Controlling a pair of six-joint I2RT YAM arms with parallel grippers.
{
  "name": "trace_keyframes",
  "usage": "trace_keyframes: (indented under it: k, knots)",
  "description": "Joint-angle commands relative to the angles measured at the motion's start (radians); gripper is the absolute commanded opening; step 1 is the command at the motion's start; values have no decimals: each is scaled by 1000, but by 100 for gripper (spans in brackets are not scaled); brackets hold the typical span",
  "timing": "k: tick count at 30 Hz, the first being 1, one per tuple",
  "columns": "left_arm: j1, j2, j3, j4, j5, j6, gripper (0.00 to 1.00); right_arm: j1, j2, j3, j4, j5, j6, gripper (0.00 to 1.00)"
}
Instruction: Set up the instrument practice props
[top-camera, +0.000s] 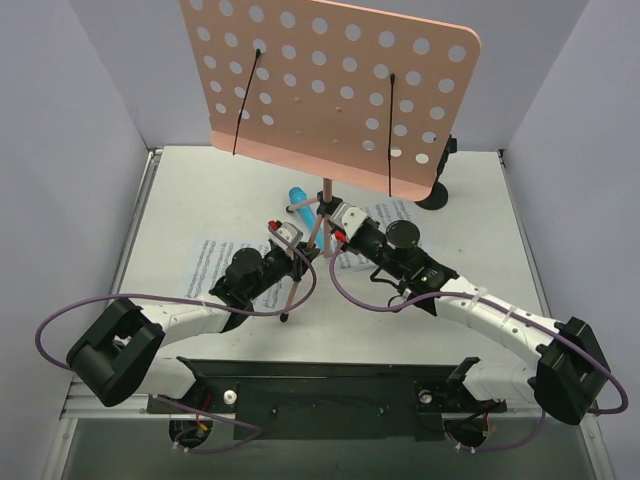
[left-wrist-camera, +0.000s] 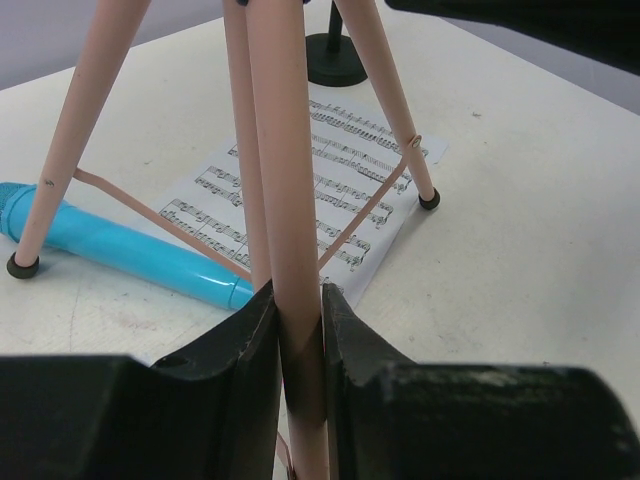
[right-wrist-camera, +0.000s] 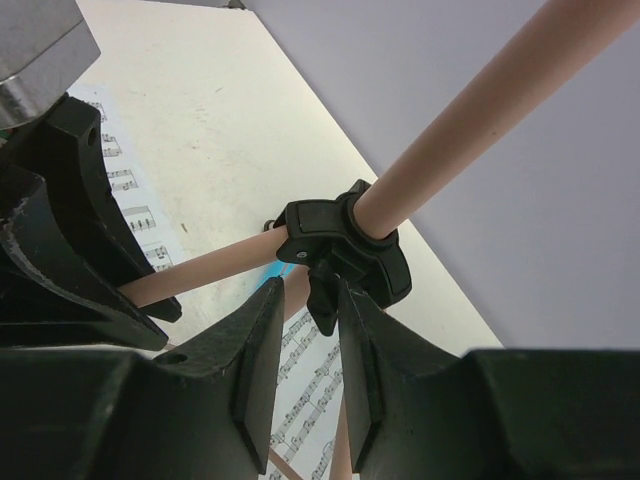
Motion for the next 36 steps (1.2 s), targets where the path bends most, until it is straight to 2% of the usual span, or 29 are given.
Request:
trace_keyframes:
  k: [1, 15, 19, 22, 29, 36]
  knots:
    - [-7, 13, 36, 28, 61, 54, 18, 3, 17, 50, 26, 3, -37, 23]
    - [-7, 14, 25, 25, 77, 45, 18, 3, 68, 46, 32, 41, -58, 8]
    - [-7, 17, 17, 40, 76, 32, 17, 3, 76, 40, 35, 55, -43, 0]
    - [-5, 20, 19, 45, 81, 29, 17, 3, 79, 33, 41, 87, 0, 0]
    - [-7, 19, 8, 66, 99, 32, 16, 3, 108, -56, 262, 187, 296, 0]
    - [-7, 17, 4, 68, 104, 34, 16, 3, 155, -149, 500, 373, 732, 0]
